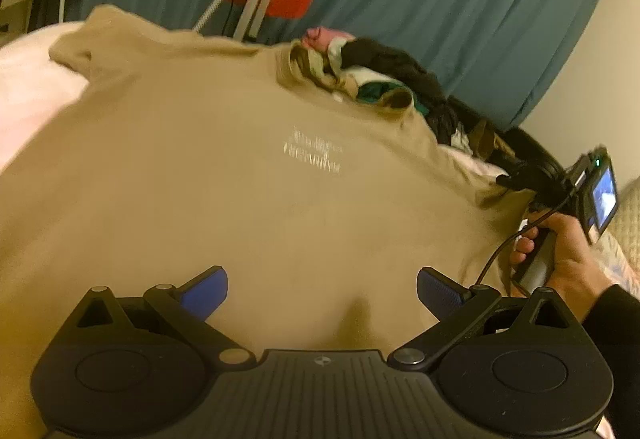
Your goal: Fold clothes
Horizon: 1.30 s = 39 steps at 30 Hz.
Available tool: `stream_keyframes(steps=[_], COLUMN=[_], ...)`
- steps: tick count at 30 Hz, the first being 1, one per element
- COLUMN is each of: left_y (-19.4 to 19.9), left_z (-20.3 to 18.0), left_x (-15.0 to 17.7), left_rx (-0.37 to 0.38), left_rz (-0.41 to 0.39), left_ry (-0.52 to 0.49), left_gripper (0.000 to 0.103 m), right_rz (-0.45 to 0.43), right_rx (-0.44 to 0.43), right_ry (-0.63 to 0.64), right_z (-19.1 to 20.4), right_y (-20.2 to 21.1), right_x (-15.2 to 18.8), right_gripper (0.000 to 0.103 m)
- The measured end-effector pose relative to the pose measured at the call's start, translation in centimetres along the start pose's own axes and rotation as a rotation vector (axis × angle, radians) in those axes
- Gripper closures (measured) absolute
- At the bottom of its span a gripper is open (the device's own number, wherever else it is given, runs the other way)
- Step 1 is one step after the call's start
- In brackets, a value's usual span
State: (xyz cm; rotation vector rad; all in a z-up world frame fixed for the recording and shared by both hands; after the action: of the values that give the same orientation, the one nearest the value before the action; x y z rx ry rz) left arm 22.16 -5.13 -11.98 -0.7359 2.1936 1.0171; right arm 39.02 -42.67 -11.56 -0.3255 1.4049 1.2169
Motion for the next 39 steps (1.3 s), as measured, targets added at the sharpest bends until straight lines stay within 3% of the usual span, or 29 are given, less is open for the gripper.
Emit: stream_keyframes(steps=[3,8,15,18,20,22,24,25,26,34,39], left_y=[1.4,4.8,9.5,9.4,8.9,8.5,7.9,7.7,7.5,7.3,7.3], left_z=[0.3,1.3,4.7,6.5,7.3,8.1,8.2,8.2,8.2,6.4,4.2], left_x=[-0.6,-2.3,-5.1,-5.5,-5.5,-5.6,-5.6,-5.5,-5.4,-4.5,-3.3], left_rx=[-0.015,-0.010,-0.067,-0.097,-0.105,-0.095,-0.099,-0.096,-0.092,-0.079,-0.044], left_rz=[-0.034,-0.097,-0.280,-0.289,-0.275,-0.265,-0.245,-0.238,-0.231,-0.202,-0.158], left_ry=[0.013,0.058,0.115,0.156,0.182,0.193,0.183,0.181,0.178,0.106,0.065], left_gripper=[0.001,0.001,0.001,0.001,0.002,0.002,0.002,0.002,0.002,0.002,0.003], right_rz=[-0.101,-0.231,-0.207,-0.182,-0.155,-0.092,-0.025,-0.021,-0.035,-0.093,-0.073], right_rx=[0.035,-0.012,-0.060,-0.085,-0.098,-0.131,-0.171,-0.189,-0.209,-0.285,-0.334], right_ry=[0.158,0.349,0.677,0.748,0.728,0.651,0.594,0.573,0.549,0.413,0.354], right_z=[4.2,12.3,24.1,26.6,27.4,27.1,26.4,26.0,25.4,18.5,11.4], right_y=[3.5,9.2,9.8,8.1,7.1,6.5,6.5,7.0,7.8,17.7,25.9], right_x=[-1.5,-1.3,6.7,10.1,10.8,10.5,10.2,10.0,9.5,5.2,4.4], right_gripper=[0.097,0.097,0.097,0.096,0.095,0.093,0.067,0.038,0.016,0.015,0.015])
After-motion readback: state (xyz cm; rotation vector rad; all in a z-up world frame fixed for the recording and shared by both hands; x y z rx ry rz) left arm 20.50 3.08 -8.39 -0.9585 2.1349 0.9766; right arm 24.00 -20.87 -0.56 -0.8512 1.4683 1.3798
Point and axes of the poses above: each gripper's, at about its wrist camera, not at the fingertips, and y roughly against the way its jaws point, z to its left, x to its underside, the point moved 1 cm from there along -y, roughly the way its jaws point, and after that the axes turned 14 degrees about x, right-handed, at the moved point
